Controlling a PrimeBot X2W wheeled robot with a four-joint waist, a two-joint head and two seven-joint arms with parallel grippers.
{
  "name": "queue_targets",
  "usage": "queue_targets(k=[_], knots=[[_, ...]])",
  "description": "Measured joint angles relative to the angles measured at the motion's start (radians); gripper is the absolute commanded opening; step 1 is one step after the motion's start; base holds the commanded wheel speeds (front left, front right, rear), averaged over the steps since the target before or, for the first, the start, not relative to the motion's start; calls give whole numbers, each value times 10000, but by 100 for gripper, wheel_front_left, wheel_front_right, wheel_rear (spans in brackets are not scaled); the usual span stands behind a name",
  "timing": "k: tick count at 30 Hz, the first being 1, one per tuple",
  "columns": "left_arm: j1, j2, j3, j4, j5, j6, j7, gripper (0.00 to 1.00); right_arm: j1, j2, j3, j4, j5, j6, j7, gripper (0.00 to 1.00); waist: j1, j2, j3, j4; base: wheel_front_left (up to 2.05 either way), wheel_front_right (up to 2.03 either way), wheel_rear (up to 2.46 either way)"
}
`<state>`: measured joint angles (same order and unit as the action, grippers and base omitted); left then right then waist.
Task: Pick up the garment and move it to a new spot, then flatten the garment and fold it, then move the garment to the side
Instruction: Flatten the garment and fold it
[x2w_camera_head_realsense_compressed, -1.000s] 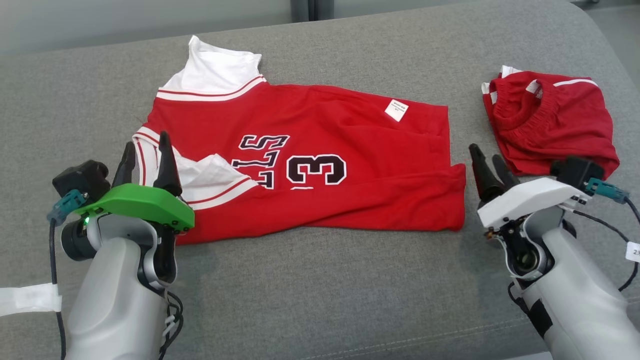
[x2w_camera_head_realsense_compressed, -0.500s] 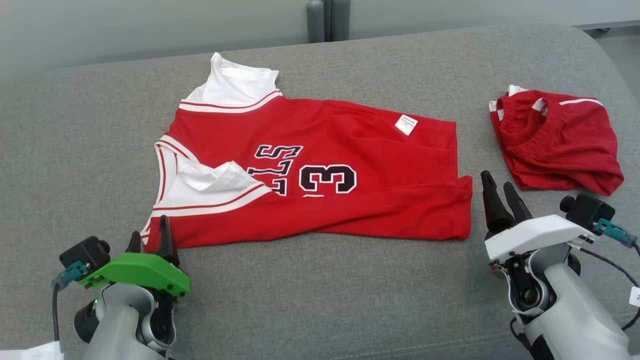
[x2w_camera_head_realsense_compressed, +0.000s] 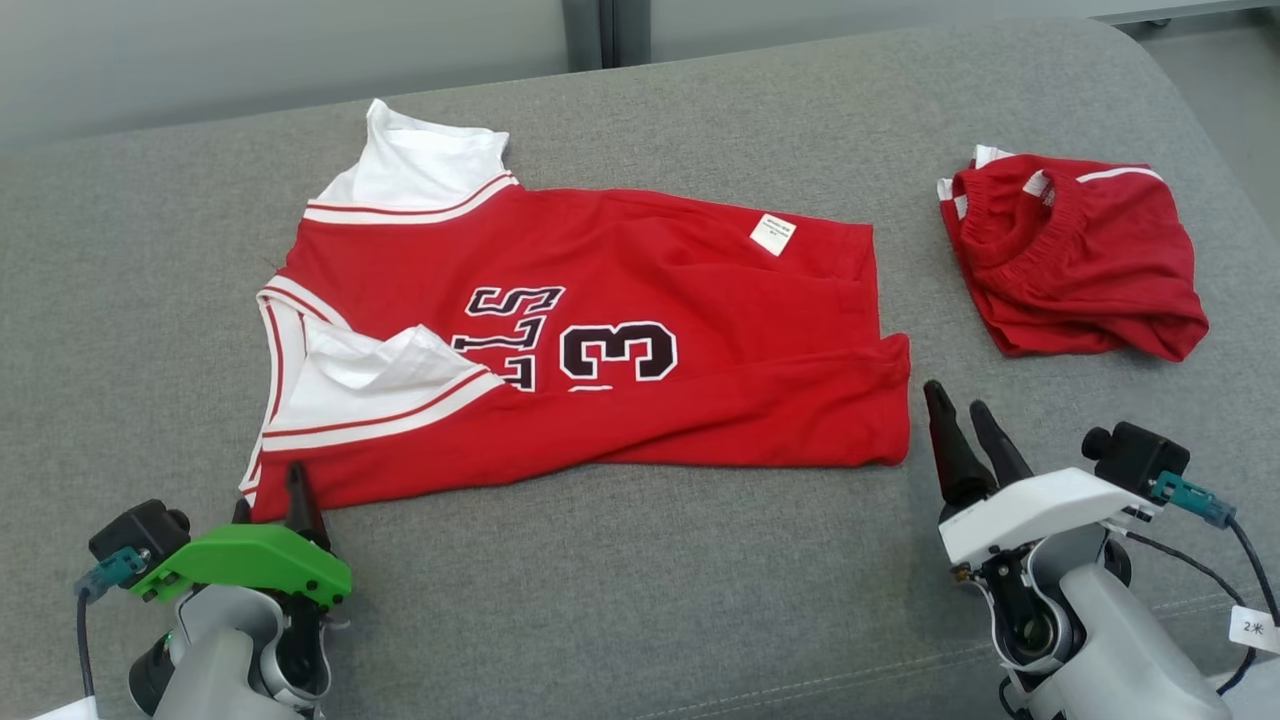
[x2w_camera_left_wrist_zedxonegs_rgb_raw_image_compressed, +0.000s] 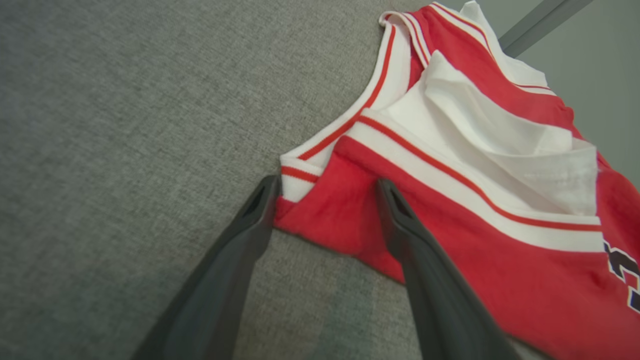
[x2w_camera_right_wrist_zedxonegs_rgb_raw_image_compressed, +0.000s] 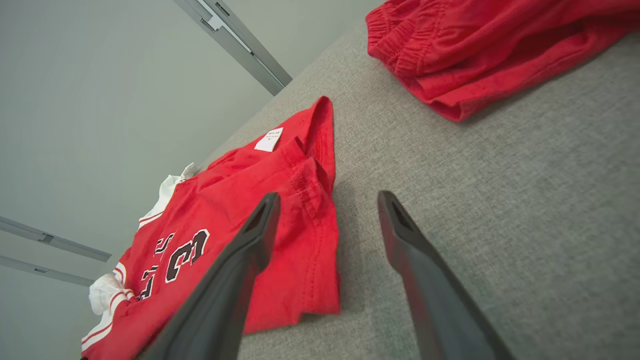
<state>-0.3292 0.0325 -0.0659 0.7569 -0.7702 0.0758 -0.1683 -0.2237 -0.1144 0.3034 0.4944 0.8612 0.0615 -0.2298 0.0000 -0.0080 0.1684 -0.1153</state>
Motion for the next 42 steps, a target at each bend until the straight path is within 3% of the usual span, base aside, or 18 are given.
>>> queue_targets(k=[1, 2, 5, 6, 7, 21, 22, 25, 27, 32, 33, 34, 42], knots=[[-26, 6, 0, 23, -4, 8, -13, 98, 90, 2, 6, 4, 0, 0, -2, 100, 1, 0, 20, -18, 0, 0, 0], [-58, 8, 4, 29, -15, 8, -13, 87, 156, 6, 35, 23, 0, 0, -2, 100, 0, 0, 35, -29, 0, 0, 0], [-182, 6, -8, 46, -17, 8, -113, 29, 299, 84, 280, 71, -65, 4, -2, 100, 0, 0, 51, -26, 0, 0, 0], [-213, 4, -17, 40, -15, 6, -182, 3, 315, 138, 374, 107, -123, 8, -2, 100, 0, 0, 54, -20, 0, 0, 0], [-242, 2, -36, 36, -15, -6, -211, 0, 324, 186, 474, 142, -174, 15, 0, 100, 0, 0, 56, -12, 0, 0, 0], [-657, -67, -397, -583, 10, -476, -629, 0, 255, 265, 838, 974, -244, 4, 194, 100, 1, 0, 174, 438, 0, 0, 0], [-657, -71, -407, -602, 10, -506, -629, 0, 243, 280, 815, 1011, -199, 12, 194, 96, 0, 0, 180, 491, 0, 0, 0], [-656, -73, -412, -619, 21, -514, -633, 0, 160, 337, 686, 1177, -29, 27, 194, 73, 0, 0, 186, 642, 0, 0, 0], [-653, -77, -403, -625, 19, -541, -700, 0, 87, 374, 625, 1304, 117, 86, 215, 49, 0, 0, 172, 725, 0, 0, 0], [-639, -84, -337, -685, 19, -552, -719, 0, 38, 474, 625, 1501, 384, 192, 339, 20, 0, 0, 97, 802, 0, 0, 0], [-630, -86, -322, -694, 19, -558, -721, 0, 26, 491, 635, 1542, 439, 215, 374, 4, 0, 0, 85, 798, 0, 0, 0], [-606, -88, -297, -696, 19, -591, -740, 0, 8, 500, 642, 1586, 470, 224, 372, 0, 0, 0, 65, 789, 0, 0, 0], [-115, -92, -253, -911, 19, -738, -792, 0, -1, 470, 368, 1532, 552, 412, 174, 0, 0, 0, -258, 633, 0, 0, 0]])
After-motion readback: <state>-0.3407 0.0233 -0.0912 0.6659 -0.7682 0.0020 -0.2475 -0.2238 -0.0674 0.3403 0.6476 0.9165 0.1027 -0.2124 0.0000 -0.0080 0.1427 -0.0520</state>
